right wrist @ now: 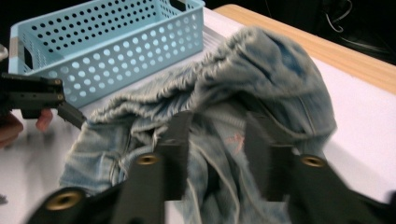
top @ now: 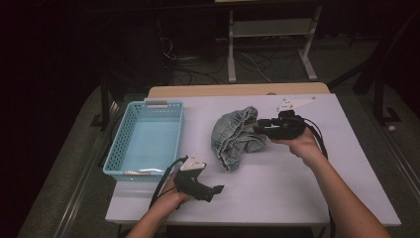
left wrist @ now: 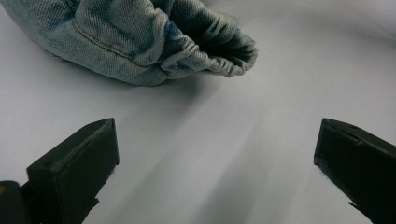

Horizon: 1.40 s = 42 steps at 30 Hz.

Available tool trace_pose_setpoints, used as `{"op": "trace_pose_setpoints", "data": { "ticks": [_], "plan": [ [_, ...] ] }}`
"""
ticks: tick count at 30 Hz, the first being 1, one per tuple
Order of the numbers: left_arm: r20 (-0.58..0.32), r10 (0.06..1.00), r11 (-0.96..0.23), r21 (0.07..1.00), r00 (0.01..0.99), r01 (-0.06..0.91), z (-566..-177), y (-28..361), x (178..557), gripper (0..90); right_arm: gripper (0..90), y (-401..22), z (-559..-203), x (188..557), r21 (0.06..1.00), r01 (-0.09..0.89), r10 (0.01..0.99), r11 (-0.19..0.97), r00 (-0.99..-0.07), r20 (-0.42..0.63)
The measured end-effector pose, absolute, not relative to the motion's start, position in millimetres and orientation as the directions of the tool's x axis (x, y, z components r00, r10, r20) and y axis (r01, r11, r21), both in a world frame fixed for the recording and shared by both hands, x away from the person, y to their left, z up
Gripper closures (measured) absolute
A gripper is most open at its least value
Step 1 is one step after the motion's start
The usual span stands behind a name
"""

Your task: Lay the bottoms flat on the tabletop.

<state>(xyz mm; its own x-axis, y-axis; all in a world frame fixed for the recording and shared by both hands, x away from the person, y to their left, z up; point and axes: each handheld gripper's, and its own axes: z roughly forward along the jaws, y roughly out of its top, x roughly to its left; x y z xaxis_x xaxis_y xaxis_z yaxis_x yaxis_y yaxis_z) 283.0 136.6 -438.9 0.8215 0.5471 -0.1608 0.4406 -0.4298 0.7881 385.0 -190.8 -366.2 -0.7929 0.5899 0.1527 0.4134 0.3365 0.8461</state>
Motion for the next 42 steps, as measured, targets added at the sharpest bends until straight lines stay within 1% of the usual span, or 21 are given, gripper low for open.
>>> {"op": "trace_pose_setpoints", "data": {
  "ticks": [1,5,11,13,15,16,18,20,23,27,30,33,36,40,42],
  "plan": [
    [-0.159,0.546,-0.432,0.788,0.823,0.439,-439,137,283,0.0,54.4,-193,-367,383,0.846,0.412,0.591,0.338,-0.792,0.150],
    [-0.158,0.547,-0.431,0.788,0.822,0.439,-439,137,283,0.0,44.5,-204,-373,373,0.830,0.432,0.596,0.352,-0.787,0.157],
    [-0.158,0.546,-0.432,0.789,0.823,0.438,-439,137,283,0.0,39.8,-217,-391,363,0.802,0.469,0.609,0.371,-0.774,0.171],
    [-0.157,0.546,-0.433,0.788,0.823,0.437,-439,137,283,0.0,36.6,-220,-399,362,0.789,0.484,0.612,0.379,-0.771,0.180],
    [-0.156,0.545,-0.434,0.788,0.824,0.436,-438,137,283,0.0,31.2,-221,-407,364,0.783,0.500,0.618,0.371,-0.762,0.193],
    [-0.156,0.545,-0.434,0.788,0.824,0.436,-438,137,283,0.0,26.1,-221,-410,366,0.779,0.511,0.620,0.364,-0.757,0.207],
    [-0.155,0.543,-0.435,0.789,0.825,0.435,-438,137,283,0.0,19.5,-220,-415,370,0.766,0.533,0.616,0.359,-0.752,0.235],
    [-0.157,0.542,-0.434,0.789,0.826,0.435,-439,137,283,0.0,14.4,-218,-419,373,0.766,0.530,0.622,0.363,-0.750,0.224],
    [-0.160,0.543,-0.432,0.788,0.824,0.438,-439,137,284,0.0,12.6,-214,-422,377,0.774,0.526,0.622,0.353,-0.750,0.225],
    [-0.157,0.541,-0.436,0.788,0.826,0.435,-439,137,283,0.0,7.6,-208,-428,382,0.777,0.523,0.622,0.350,-0.750,0.224],
    [-0.160,0.543,-0.433,0.788,0.825,0.437,-439,137,283,0.0,6.7,-203,-433,387,0.778,0.524,0.620,0.346,-0.750,0.230],
    [-0.159,0.542,-0.434,0.788,0.825,0.437,-439,137,283,0.0,9.2,-198,-437,391,0.775,0.532,0.619,0.342,-0.748,0.240],
    [-0.157,0.541,-0.438,0.786,0.826,0.436,-439,136,283,0.0,17.6,-192,-439,394,0.774,0.527,0.622,0.350,-0.749,0.229],
    [-0.158,0.541,-0.437,0.786,0.826,0.437,-439,137,283,0.0,44.4,-190,-438,392,0.782,0.511,0.619,0.355,-0.756,0.213],
    [-0.158,0.541,-0.437,0.786,0.826,0.437,-439,137,284,0.0,54.3,-190,-437,391,0.785,0.508,0.619,0.355,-0.757,0.210]
  ]
}}
